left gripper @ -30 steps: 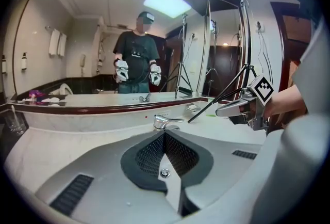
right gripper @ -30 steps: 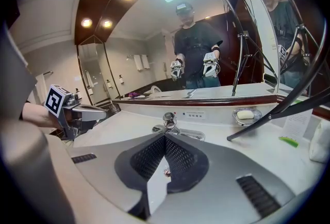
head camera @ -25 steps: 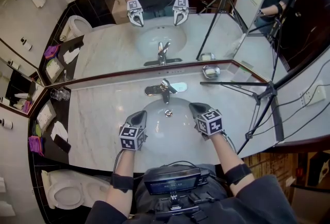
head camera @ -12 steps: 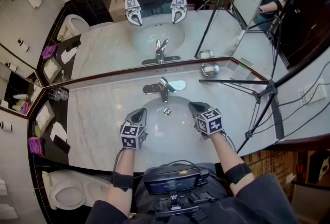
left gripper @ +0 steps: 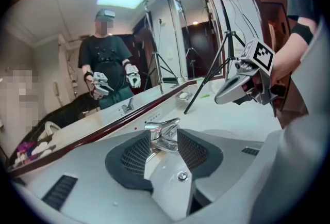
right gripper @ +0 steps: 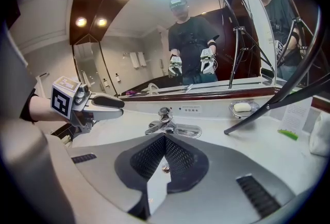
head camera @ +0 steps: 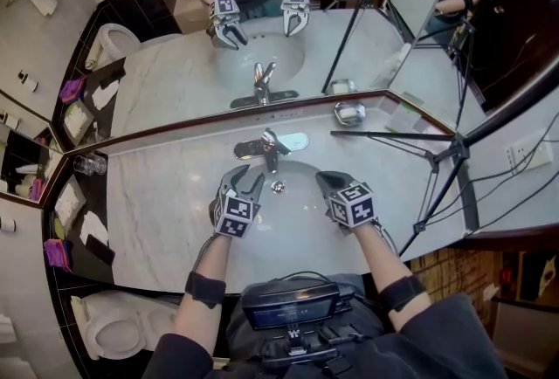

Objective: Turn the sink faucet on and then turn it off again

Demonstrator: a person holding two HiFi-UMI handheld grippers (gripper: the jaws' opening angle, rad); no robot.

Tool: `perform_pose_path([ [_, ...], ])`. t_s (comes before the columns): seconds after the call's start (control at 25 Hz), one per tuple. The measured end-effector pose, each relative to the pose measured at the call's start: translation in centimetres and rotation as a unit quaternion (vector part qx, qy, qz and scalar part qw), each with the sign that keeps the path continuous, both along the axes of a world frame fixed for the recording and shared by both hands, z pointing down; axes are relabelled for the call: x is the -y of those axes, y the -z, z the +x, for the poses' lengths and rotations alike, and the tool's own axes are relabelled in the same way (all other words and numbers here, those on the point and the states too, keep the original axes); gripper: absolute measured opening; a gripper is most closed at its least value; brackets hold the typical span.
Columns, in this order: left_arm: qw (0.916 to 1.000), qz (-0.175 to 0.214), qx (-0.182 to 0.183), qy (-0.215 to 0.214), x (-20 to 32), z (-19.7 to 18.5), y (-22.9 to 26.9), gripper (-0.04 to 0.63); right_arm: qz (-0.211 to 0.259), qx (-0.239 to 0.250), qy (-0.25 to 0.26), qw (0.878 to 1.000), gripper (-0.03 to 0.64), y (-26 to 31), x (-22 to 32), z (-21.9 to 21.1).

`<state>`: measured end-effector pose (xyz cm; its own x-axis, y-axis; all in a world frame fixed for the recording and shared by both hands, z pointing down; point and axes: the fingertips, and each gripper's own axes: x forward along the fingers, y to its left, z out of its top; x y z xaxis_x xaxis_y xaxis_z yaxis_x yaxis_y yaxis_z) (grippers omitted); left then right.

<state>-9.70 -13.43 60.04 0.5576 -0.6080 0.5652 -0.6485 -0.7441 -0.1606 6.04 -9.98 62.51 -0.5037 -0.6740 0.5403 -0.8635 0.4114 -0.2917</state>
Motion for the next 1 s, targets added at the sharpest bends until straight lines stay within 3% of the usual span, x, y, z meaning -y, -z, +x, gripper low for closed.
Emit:
perform_pose_path([
  [0.16,0.9968,0.024,0.058,-0.048,1.3,2.5,-1.6,0.206,-0.004,-0.001,-0.009,1.000,0.023,-0.2,0.1,0.7],
  [0.36,0.9845,0.062,0.131,-0.100,3.4,5.1,-3.9,0.227,-0.011,-0.004,-0.023,1.000,0.023,-0.7,-0.1,2.1],
  [0.64,0.9709,0.068,0.177,-0.146,5.0,7.8,-6.9,0.248,-0.021,-0.009,-0.041,0.999,0.023,-1.3,-0.2,3.8],
  [1.0,0.9625,0.072,0.206,-0.161,6.2,9.4,-9.1,0.254,-0.023,-0.007,-0.054,0.998,0.023,-1.6,-0.1,5.0],
])
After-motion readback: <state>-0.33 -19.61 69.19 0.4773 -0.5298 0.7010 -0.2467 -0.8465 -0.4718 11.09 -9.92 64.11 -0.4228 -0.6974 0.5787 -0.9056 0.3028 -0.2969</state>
